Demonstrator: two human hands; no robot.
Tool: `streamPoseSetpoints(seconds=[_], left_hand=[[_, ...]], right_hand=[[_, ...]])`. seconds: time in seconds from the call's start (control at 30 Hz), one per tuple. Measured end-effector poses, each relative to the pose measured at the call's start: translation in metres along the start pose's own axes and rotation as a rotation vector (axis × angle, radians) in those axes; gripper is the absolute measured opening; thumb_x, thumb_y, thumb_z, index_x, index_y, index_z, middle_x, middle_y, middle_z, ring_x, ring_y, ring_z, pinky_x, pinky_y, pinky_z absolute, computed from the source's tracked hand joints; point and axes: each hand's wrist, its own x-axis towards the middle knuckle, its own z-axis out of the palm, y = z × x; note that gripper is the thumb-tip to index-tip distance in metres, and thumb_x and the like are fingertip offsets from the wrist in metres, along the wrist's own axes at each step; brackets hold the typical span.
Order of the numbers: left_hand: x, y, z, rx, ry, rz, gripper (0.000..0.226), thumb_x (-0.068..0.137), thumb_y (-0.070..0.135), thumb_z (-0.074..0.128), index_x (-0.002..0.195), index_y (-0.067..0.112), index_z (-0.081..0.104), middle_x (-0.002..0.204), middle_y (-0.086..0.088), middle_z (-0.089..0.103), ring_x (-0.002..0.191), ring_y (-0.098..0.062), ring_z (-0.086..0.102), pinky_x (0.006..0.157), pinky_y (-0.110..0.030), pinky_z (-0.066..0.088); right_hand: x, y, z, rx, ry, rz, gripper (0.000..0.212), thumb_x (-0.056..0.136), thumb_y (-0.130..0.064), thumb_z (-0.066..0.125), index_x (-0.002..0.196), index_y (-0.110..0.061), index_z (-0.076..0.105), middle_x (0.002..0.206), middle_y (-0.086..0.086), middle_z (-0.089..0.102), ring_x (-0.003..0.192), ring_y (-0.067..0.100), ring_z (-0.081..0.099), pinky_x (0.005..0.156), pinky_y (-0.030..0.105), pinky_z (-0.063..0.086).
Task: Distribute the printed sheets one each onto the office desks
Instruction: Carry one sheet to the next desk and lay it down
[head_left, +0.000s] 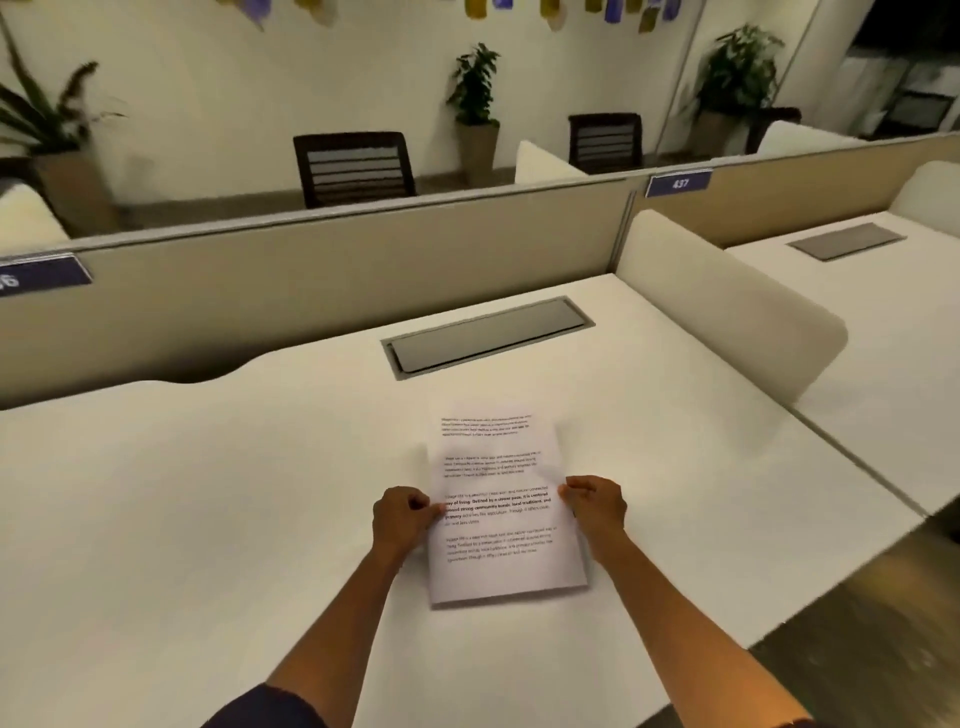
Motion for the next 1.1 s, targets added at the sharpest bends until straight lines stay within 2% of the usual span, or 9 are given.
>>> streamPoseSetpoints(seconds=[0.07,0.17,0.37,0.43,0.57,0.8,0.87,0.97,1.1], left_hand=[[0.005,0.003,-0.005,-0.009,0.066,-0.035,0.032,0.072,0.022,0.084,0.061,0.0,0.063,0.063,-0.017,0.061,0.061,-0.022,0.05,0.063,-0.045,0.05],[0.015,0.006,-0.007,-0.001,0.143,-0.079,0.033,0.071,0.021,0.085,0.065,-0.006,0.065,0.069,-0.023,0.066,0.062,-0.024,0.053,0.065,-0.045,0.052],[0.019,0.01,0.007,0.06,0.197,-0.148,0.03,0.072,0.015,0.084,0.056,0.012,0.058,0.063,-0.004,0.059,0.055,-0.019,0.055,0.063,-0.039,0.057],[0.018,0.008,0.012,0.1,0.19,-0.145,0.029,0.073,0.018,0.083,0.059,0.013,0.058,0.068,-0.003,0.059,0.063,-0.021,0.056,0.067,-0.038,0.056],[0.016,0.001,0.017,0.173,0.204,-0.173,0.025,0.074,0.025,0.081,0.067,0.017,0.059,0.077,0.001,0.061,0.074,-0.02,0.058,0.068,-0.027,0.041],[0.014,-0.003,0.017,0.192,0.223,-0.203,0.018,0.074,0.022,0.081,0.074,0.015,0.064,0.081,-0.002,0.066,0.076,-0.021,0.063,0.072,-0.03,0.05],[0.014,-0.005,0.016,0.17,0.243,-0.197,0.017,0.074,0.02,0.08,0.082,0.012,0.068,0.084,-0.005,0.067,0.083,-0.025,0.065,0.077,-0.034,0.052],[0.012,-0.011,0.016,0.188,0.265,-0.159,0.033,0.075,0.022,0.079,0.103,0.011,0.066,0.097,-0.01,0.067,0.098,-0.029,0.061,0.084,-0.037,0.049],[0.006,-0.02,0.02,0.334,0.26,0.012,0.051,0.083,0.034,0.072,0.127,0.014,0.056,0.127,-0.008,0.056,0.121,-0.029,0.048,0.098,-0.039,0.042]], right_hand=[[0.019,-0.014,0.012,-0.024,-0.057,-0.021,0.02,0.08,-0.009,0.076,0.099,-0.004,0.073,0.085,0.008,0.07,0.08,0.023,0.064,0.082,0.04,0.058],[0.043,-0.027,0.026,-0.062,-0.133,-0.06,0.019,0.08,-0.01,0.075,0.098,-0.005,0.074,0.091,0.011,0.073,0.082,0.022,0.064,0.083,0.04,0.058],[0.074,-0.024,0.039,-0.157,-0.209,-0.096,0.018,0.08,-0.008,0.073,0.097,-0.003,0.073,0.097,0.012,0.074,0.09,0.024,0.067,0.083,0.027,0.048],[0.079,-0.022,0.041,-0.188,-0.22,-0.117,0.016,0.08,-0.007,0.073,0.095,-0.002,0.073,0.095,0.014,0.075,0.093,0.027,0.068,0.083,0.027,0.048],[0.084,-0.019,0.045,-0.217,-0.237,-0.142,0.014,0.079,-0.005,0.073,0.092,-0.001,0.073,0.093,0.014,0.075,0.092,0.027,0.068,0.077,0.022,0.042],[0.082,-0.018,0.049,-0.267,-0.215,-0.155,0.014,0.081,-0.004,0.071,0.094,0.0,0.07,0.09,0.015,0.073,0.092,0.031,0.067,0.076,0.026,0.045],[0.079,-0.019,0.05,-0.307,-0.212,-0.189,0.016,0.083,-0.007,0.069,0.097,-0.001,0.069,0.093,0.014,0.072,0.095,0.031,0.066,0.08,0.031,0.049],[0.072,-0.013,0.048,-0.403,-0.21,-0.316,0.026,0.089,-0.016,0.064,0.111,-0.003,0.066,0.109,0.014,0.066,0.106,0.032,0.06,0.09,0.037,0.049],[0.068,-0.005,0.043,-0.479,-0.235,-0.477,0.028,0.092,-0.021,0.06,0.118,-0.011,0.061,0.124,0.008,0.06,0.118,0.027,0.051,0.098,0.038,0.043]])
